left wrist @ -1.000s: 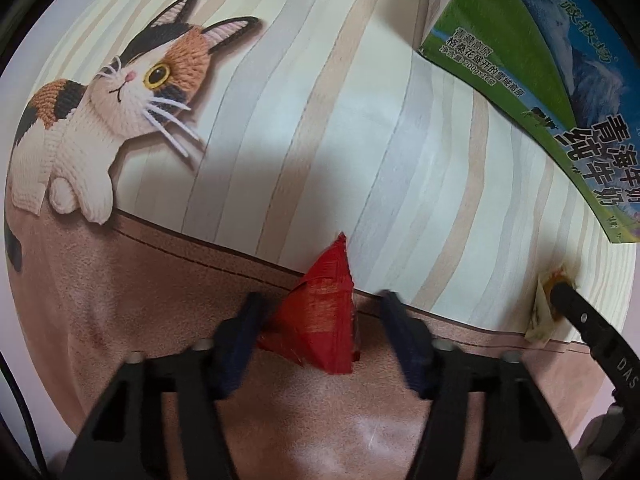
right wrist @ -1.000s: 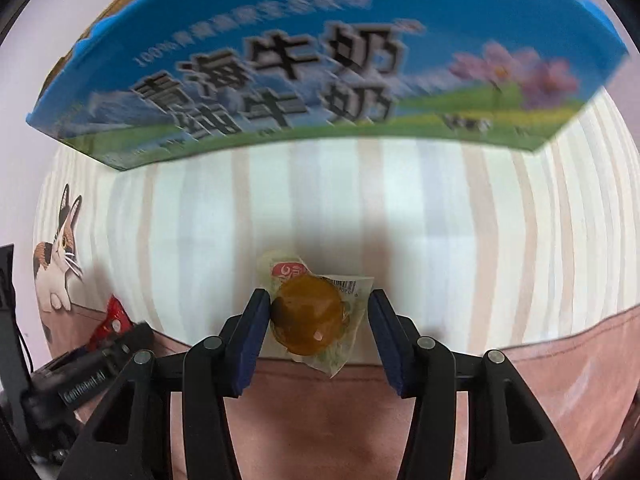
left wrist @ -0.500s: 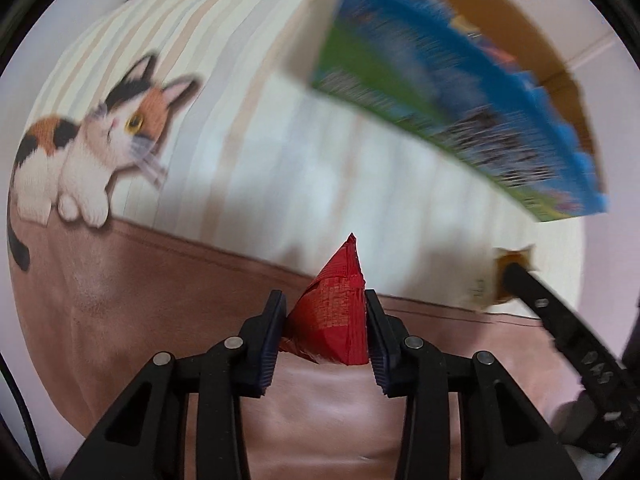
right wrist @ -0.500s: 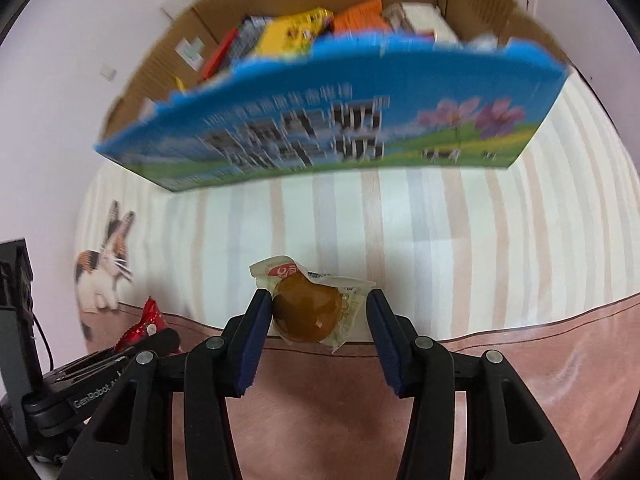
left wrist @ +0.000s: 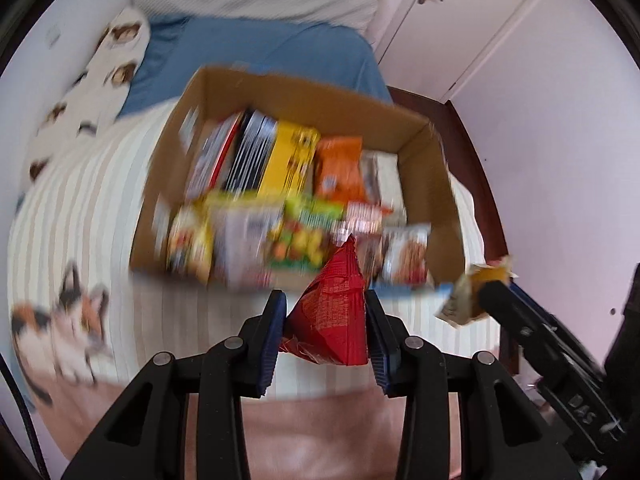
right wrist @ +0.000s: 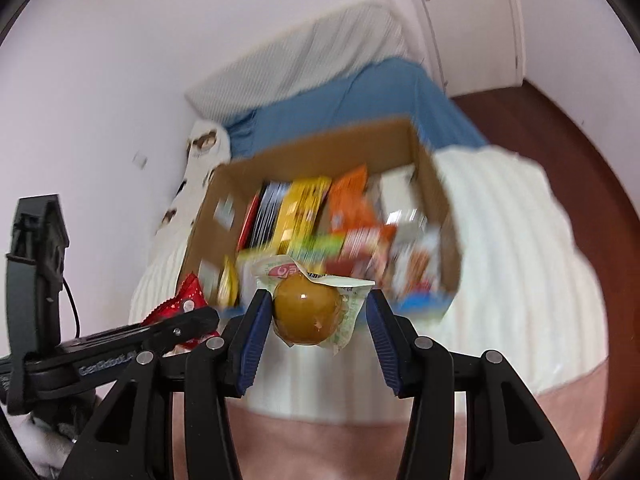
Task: Organize snacks
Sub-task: 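Carry the red packet and egg packet into the box and open both tools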
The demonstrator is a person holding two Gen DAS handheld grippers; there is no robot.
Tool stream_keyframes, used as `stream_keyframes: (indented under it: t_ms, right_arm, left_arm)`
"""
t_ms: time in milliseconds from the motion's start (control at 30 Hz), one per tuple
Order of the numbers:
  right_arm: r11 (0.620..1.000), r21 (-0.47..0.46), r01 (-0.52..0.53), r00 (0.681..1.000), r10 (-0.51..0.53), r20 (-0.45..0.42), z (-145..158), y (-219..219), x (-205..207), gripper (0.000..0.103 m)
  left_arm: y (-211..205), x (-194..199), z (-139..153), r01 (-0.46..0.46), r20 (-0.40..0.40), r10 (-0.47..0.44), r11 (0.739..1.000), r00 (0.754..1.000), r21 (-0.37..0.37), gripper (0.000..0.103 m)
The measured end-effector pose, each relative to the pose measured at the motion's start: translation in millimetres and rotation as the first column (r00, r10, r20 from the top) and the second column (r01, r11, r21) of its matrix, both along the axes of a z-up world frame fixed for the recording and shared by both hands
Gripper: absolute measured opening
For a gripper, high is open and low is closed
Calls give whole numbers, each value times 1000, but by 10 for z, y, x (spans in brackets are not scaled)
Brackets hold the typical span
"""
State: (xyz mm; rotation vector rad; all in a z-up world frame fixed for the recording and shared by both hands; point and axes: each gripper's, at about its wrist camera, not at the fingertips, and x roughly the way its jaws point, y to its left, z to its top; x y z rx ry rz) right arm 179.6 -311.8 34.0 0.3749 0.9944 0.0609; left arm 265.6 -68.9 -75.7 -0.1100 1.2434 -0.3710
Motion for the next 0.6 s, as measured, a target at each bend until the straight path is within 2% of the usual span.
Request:
stream_keyframes:
  t_ms: [167,267,433,600]
  right_arm:
    - [999,-52,4,1000,-5,-20,-62,-188,602,52]
    - [998,-67,2,998,-6,-62,-212,-254,958,52]
    - [996,-85,-24,989,11,-150,-523,-254,1431,52]
    - [995,-87,-47,967,24,-254,-821,-232,1664,53]
  left_arm:
    - [-287,675,-53,35,-14,-34,998,999,51,36]
    - [-409,1010,-240,43,-56,-39,996,998,81,36]
    - [-533,1359,-541,67,-105,-53,988,993,137,36]
    - [-636,1582,-830,103,-163,-71,976,984,193,36]
